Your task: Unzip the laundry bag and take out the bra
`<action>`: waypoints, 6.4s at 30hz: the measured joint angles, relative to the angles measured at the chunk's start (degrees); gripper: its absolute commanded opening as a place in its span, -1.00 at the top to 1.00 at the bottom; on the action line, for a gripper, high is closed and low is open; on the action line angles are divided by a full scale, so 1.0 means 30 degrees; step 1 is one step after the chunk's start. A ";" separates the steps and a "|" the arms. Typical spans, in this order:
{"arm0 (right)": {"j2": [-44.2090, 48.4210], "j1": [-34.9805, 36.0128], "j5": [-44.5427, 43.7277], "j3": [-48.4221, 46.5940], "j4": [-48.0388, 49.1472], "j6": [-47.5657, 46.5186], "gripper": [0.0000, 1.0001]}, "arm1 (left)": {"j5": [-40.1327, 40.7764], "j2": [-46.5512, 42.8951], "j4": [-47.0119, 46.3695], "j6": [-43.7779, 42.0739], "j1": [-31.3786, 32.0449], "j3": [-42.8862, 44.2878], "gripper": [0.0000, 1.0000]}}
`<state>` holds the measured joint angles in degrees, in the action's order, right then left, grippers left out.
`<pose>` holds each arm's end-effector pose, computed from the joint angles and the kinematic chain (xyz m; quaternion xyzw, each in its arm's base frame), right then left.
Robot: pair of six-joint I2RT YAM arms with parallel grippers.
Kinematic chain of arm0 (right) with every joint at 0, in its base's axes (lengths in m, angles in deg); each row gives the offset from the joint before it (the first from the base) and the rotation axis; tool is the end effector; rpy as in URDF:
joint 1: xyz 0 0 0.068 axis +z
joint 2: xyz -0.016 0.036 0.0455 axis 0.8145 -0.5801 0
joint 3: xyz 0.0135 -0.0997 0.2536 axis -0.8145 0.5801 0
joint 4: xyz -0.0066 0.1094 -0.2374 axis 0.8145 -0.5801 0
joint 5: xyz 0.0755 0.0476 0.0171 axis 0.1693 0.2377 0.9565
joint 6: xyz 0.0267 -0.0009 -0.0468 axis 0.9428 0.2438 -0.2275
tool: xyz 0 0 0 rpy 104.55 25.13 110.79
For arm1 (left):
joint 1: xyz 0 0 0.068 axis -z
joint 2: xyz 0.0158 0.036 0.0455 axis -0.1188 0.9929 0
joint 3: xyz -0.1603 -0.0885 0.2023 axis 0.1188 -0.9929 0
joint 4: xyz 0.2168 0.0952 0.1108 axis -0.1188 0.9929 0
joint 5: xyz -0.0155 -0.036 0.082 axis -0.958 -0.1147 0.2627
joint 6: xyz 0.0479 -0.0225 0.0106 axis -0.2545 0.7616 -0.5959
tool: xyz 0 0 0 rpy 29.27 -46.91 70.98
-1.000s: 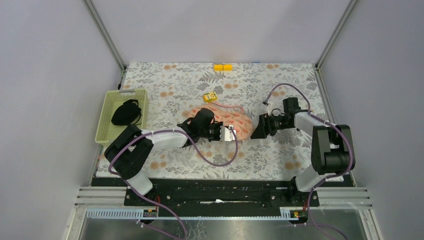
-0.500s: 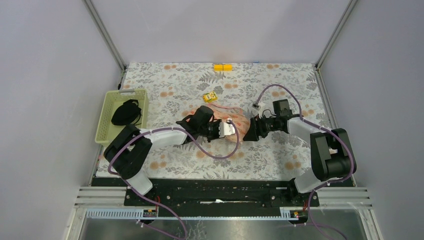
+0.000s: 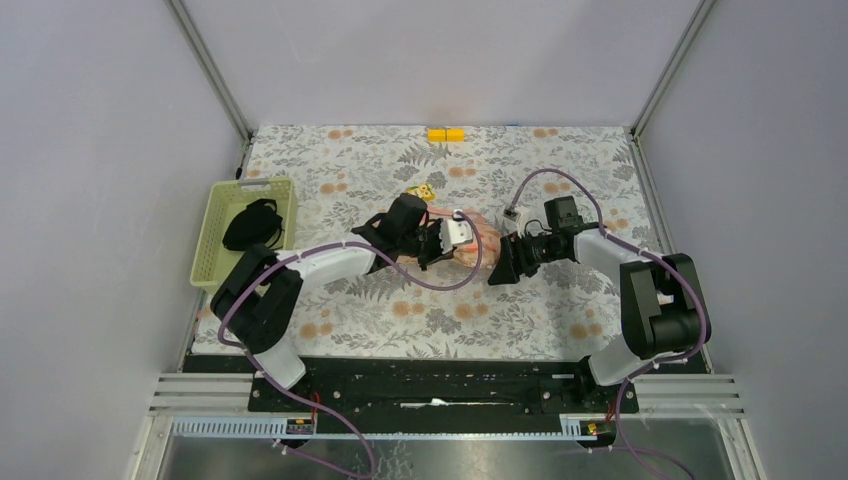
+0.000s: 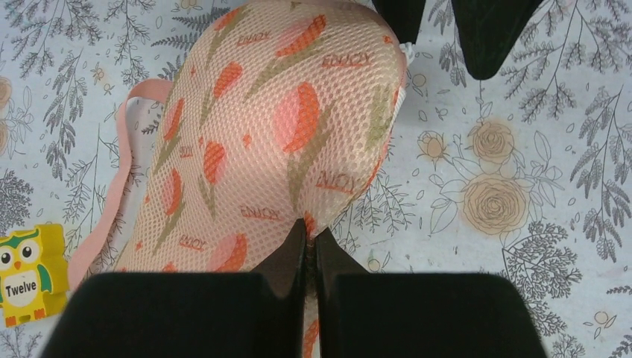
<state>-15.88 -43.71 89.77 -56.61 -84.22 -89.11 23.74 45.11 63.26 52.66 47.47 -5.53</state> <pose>0.2756 0.0810 0.1694 -0.2959 0.8284 0.4093 0.2421 0.2581 -0.2438 0.2050 0.6022 0.6447 -0.2507 0.3986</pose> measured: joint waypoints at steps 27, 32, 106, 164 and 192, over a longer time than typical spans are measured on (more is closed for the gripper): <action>-0.0109 0.0459 -0.0204 0.0634 0.5850 0.2637 0.04 | -0.0699 0.0954 0.1013 0.2965 -0.0401 0.1107 1.00; -0.0109 0.0561 -0.0117 0.1122 0.5974 0.2667 0.06 | -0.0998 0.1115 0.1013 0.3490 -0.0634 0.1180 1.00; 0.0204 -0.0335 0.0452 0.0379 0.1464 -0.1209 1.00 | -0.2222 0.1290 0.0816 0.3614 -0.2215 0.0998 1.00; 0.0073 0.0554 0.0991 -0.0452 -0.0852 -0.0510 1.00 | 0.5355 -0.4386 -0.4816 -0.6098 0.4758 -0.6878 1.00; -0.0051 0.1013 0.2776 -0.0102 -0.0867 0.0386 1.00 | 0.6222 -0.2980 -0.3701 -0.3402 0.6696 -0.4597 -0.05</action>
<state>-16.03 -40.67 98.10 -56.91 -86.83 -87.96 42.41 36.17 52.16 42.46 67.55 -19.32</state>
